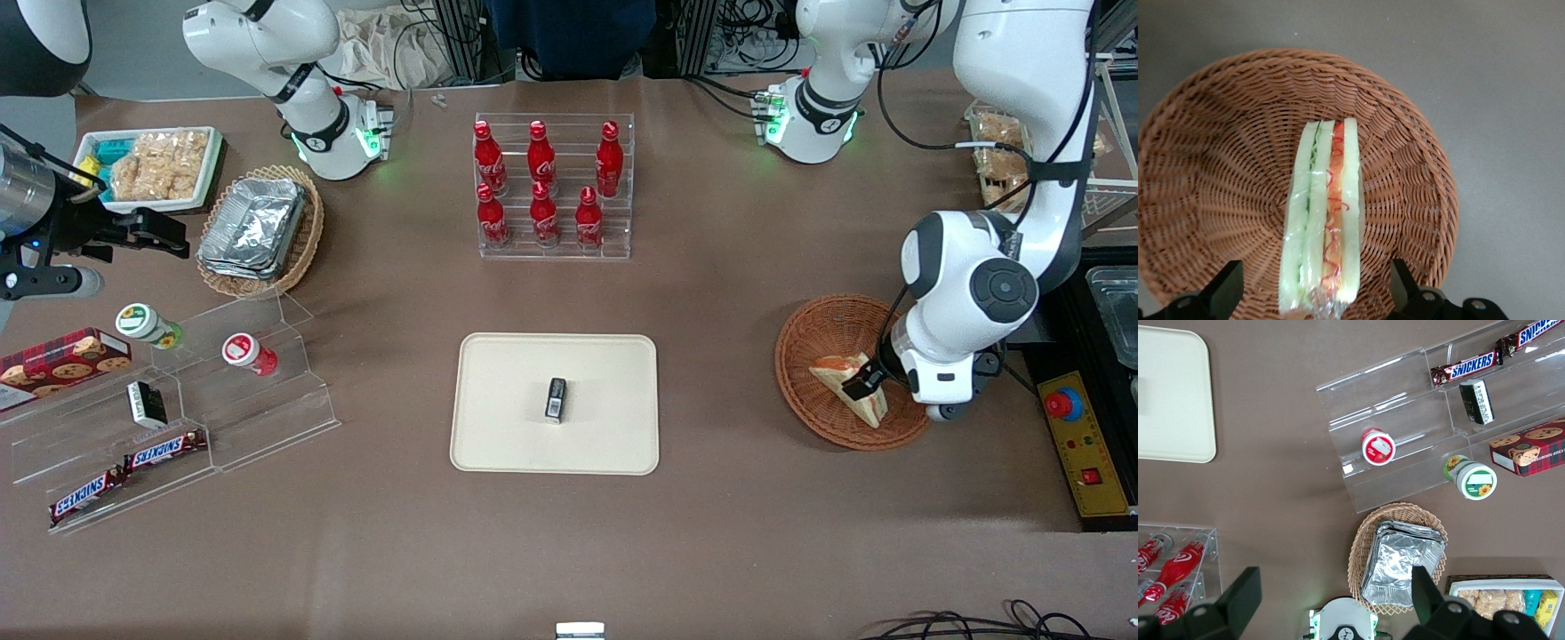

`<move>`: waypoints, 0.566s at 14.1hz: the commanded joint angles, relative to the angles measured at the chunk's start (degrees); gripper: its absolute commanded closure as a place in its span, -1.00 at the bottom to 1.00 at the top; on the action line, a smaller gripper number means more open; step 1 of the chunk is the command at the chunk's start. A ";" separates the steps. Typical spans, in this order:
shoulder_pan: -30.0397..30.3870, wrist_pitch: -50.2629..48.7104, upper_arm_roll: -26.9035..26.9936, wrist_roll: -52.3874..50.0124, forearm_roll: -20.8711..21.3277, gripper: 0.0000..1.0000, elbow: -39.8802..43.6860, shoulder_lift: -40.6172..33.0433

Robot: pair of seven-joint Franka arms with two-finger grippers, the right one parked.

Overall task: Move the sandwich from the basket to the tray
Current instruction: 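Close the left gripper on the sandwich wedge and lift it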

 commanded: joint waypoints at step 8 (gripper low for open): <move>0.24 8.27 -0.27 -2.88 0.59 -0.99 -4.96 1.39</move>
